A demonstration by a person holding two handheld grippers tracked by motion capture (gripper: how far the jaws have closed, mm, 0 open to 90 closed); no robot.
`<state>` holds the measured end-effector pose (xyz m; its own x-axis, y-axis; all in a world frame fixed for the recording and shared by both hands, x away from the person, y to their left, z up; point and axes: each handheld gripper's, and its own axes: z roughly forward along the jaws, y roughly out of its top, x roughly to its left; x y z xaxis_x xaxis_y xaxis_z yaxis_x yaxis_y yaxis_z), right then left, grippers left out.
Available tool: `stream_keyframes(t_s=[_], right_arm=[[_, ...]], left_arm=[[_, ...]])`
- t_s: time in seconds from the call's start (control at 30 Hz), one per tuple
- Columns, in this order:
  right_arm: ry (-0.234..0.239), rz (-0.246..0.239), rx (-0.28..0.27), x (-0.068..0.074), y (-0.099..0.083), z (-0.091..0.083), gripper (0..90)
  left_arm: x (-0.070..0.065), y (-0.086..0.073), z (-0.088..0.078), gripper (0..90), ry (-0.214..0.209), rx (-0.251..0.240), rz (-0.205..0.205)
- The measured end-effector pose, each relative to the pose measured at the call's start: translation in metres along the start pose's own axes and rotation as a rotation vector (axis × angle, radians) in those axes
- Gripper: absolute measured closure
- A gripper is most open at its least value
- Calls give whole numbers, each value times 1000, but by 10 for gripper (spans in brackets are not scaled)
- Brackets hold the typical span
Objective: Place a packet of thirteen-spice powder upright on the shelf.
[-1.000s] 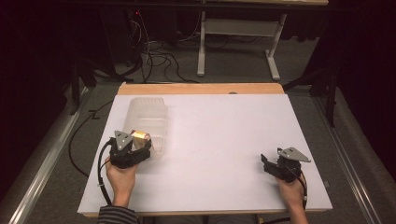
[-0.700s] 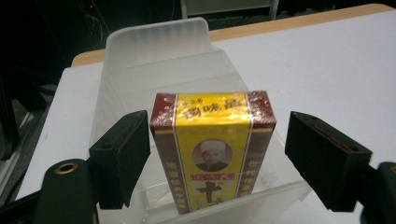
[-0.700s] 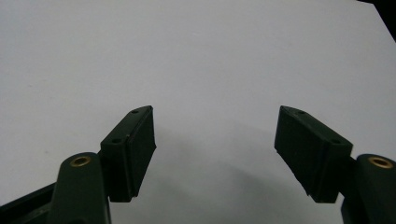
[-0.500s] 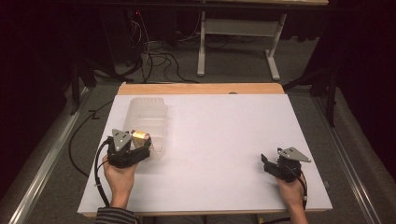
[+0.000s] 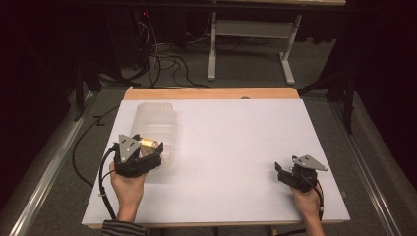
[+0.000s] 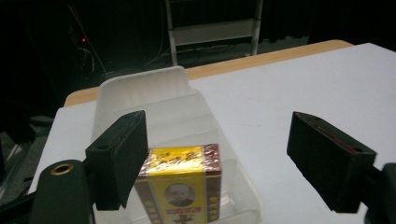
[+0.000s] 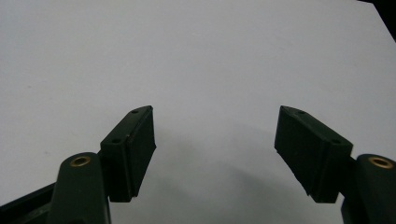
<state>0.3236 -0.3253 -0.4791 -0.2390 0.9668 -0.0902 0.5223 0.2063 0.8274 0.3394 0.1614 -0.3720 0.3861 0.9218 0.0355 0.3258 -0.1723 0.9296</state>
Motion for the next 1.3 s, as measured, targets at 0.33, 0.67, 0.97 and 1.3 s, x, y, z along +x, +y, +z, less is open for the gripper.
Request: stream_keyframes(t_s=[0.33, 0.67, 0.97, 1.3], right_arm=[[-1, 6, -5, 0, 0, 0, 292], [1, 7, -11, -1, 0, -1, 291], [0, 13, -12, -1, 0, -1, 290], [1, 11, -11, -1, 0, -1, 290]], left_arm=[[-17, 10, -1, 213, -60, -4, 30], [-38, 14, 6, 215, -125, 16, 72], [-52, 15, 12, 219, -179, 34, 89], [-66, 14, 17, 220, -230, 43, 96]])
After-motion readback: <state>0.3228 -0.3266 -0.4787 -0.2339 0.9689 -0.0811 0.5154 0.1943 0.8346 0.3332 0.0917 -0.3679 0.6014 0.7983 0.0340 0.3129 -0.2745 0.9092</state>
